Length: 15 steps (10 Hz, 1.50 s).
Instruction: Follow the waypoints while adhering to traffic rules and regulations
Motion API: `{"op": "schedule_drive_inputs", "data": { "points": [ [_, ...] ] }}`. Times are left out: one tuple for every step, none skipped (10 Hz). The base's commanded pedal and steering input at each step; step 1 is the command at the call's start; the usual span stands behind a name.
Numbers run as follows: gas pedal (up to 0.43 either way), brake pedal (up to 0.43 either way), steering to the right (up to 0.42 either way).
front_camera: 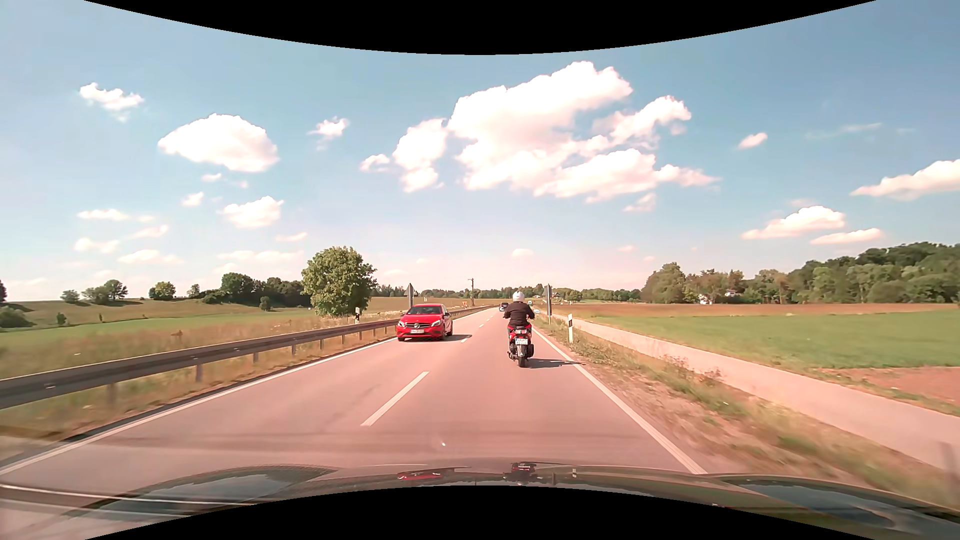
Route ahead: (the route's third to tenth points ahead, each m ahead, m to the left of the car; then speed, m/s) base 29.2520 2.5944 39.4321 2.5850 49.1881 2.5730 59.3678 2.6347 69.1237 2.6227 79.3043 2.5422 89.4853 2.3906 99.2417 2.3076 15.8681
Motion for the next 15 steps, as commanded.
{"op": "schedule_drive_inputs", "data": {
  "points": [
    [0.248, 0.006, -0.001],
    [0.248, 0.012, -0.001],
    [0.248, 0.012, 0.000],
    [0.248, 0.012, 0.000],
    [0.248, 0.012, 0.000],
    [0.248, 0.012, 0.000],
    [0.248, 0.012, 0.000],
    [0.248, 0.006, 0.000],
    [0.248, 0.012, 0.000],
    [0.248, 0.006, 0.000],
    [0.248, 0.012, 0.000],
    [0.248, 0.012, 0.000],
    [0.248, 0.012, 0.000],
    [0.248, 0.006, 0.000],
    [0.248, 0.012, 0.000]
  ]
}}
